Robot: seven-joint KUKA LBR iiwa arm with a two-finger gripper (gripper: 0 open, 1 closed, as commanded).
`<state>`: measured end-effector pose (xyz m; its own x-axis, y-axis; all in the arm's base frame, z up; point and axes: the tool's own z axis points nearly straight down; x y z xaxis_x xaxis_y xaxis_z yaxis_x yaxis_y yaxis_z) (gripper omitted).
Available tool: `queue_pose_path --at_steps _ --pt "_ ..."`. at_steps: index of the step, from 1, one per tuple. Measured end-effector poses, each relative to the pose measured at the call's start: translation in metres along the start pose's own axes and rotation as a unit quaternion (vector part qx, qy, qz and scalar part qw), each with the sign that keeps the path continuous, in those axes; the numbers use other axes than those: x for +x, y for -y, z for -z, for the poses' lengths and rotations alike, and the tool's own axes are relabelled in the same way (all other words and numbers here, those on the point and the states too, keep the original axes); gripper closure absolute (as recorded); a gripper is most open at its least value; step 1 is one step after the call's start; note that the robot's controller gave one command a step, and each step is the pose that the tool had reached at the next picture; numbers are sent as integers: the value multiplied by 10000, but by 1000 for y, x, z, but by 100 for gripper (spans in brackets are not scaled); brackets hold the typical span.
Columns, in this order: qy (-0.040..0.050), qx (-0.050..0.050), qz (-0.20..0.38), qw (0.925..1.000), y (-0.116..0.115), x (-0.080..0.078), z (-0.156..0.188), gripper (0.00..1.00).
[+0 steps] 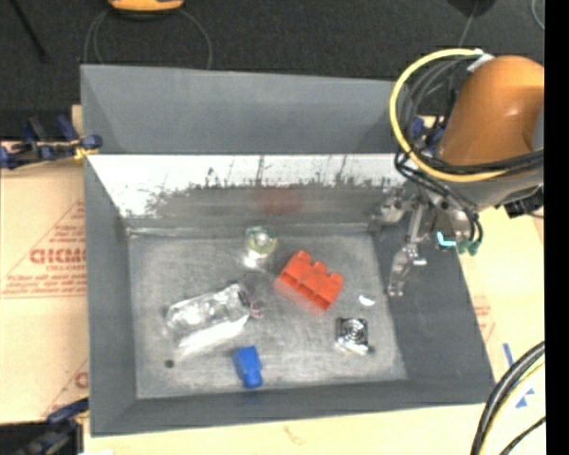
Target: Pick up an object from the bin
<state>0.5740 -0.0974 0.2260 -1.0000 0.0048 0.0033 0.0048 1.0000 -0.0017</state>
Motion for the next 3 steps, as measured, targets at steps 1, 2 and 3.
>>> queue_pose_path --at_steps 1,2,3 --pt "10 8 1038 9946 -65 -58 -131 0" --pt "101 -5 2577 9662 -72 -50 -135 0" --pt "60 23 3694 9292 -41 -33 -70 0"
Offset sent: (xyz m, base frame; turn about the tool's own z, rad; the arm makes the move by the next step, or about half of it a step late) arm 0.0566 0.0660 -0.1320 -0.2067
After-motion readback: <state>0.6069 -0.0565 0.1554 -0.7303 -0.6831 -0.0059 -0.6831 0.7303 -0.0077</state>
